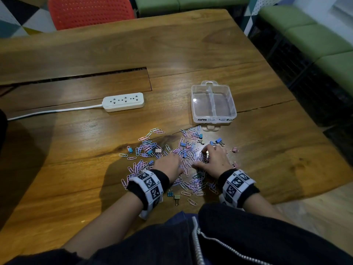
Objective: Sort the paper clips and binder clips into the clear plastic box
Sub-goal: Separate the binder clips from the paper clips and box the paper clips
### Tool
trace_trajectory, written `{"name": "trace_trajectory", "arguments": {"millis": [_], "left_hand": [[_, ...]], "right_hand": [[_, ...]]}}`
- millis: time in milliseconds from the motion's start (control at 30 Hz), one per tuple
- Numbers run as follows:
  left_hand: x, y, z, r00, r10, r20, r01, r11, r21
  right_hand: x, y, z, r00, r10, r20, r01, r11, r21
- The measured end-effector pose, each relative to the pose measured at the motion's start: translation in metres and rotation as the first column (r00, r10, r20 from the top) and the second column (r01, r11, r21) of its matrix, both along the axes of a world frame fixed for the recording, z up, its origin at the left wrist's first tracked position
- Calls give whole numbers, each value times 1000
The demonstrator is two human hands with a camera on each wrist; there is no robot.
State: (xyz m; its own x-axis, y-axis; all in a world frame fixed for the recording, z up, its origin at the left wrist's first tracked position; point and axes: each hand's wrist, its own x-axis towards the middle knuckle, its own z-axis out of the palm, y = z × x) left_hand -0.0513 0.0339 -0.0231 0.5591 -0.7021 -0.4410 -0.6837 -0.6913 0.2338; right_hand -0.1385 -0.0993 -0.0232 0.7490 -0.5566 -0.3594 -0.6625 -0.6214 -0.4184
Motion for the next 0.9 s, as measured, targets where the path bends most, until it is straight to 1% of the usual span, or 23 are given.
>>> {"name": "trace_trajectory", "arguments": {"millis": [67,100,167,200,233,267,300,333,367,400,433,467,500,533,600,633,667,733,767,800,833,867,900], "left_hand": [[5,0,5,998,21,-51,-21,1000,2],[7,1,7,994,45,-100,-47,999,-15],[14,2,11,954,129,-272,-162,982,-102],[17,3,14,904,181,-387,-258,953,-158],[20,3,15,823,236,-517,-381,905,-192],[22,4,16,683,287,-672,-531,826,-187],[22,6,17,488,303,-819,-674,726,-133],[22,7,19,289,277,-917,-777,627,-56],[22,9,20,136,233,-963,-837,547,14],[21,11,20,44,195,-980,-866,496,60],[21,13,20,-3,167,-986,-877,473,83],[21,13,21,-11,149,-989,-876,476,82],[21,12,21,13,147,-989,-864,499,63],[21,12,22,66,158,-985,-843,537,30],[21,12,21,209,215,-954,-775,632,-27],[20,12,21,305,246,-920,-719,693,-53],[18,12,20,433,265,-861,-636,767,-84],[13,14,16,718,221,-660,-413,899,-147],[11,15,14,818,174,-548,-311,936,-166],[7,17,14,881,130,-456,-226,960,-164],[4,19,14,927,80,-365,-140,980,-141],[1,20,13,966,12,-258,-40,994,-102],[-1,21,11,985,-57,-162,49,997,-53]], "right_hand": [[4,2,2,1000,18,16,-18,1000,-14],[5,2,2,1000,28,10,-28,1000,-14],[7,3,2,998,51,-24,-51,999,-1],[8,3,2,997,65,-39,-64,998,9],[8,3,1,996,82,-43,-81,997,18],[8,4,2,995,94,-41,-93,995,29],[7,4,3,994,102,-24,-101,994,41],[7,4,4,995,100,9,-100,993,60],[6,4,4,995,87,49,-91,992,84],[5,3,5,995,57,85,-67,991,118],[4,1,6,993,12,116,-31,986,166],[3,-2,7,988,-53,144,19,973,228],[1,-5,8,977,-130,170,75,952,297],[-1,-8,10,961,-203,189,123,922,368],[-6,-15,13,920,-328,215,174,833,526],[-8,-17,15,897,-388,214,186,769,611],[-10,-19,16,873,-445,199,198,697,689],[-13,-22,18,839,-523,150,199,552,810],[-14,-22,20,830,-542,132,186,492,850],[-14,-21,21,826,-550,122,169,448,878],[-15,-19,23,825,-553,116,150,413,898],[-15,-17,23,825,-555,109,137,382,914],[-16,-15,24,824,-558,97,127,349,929]]}}
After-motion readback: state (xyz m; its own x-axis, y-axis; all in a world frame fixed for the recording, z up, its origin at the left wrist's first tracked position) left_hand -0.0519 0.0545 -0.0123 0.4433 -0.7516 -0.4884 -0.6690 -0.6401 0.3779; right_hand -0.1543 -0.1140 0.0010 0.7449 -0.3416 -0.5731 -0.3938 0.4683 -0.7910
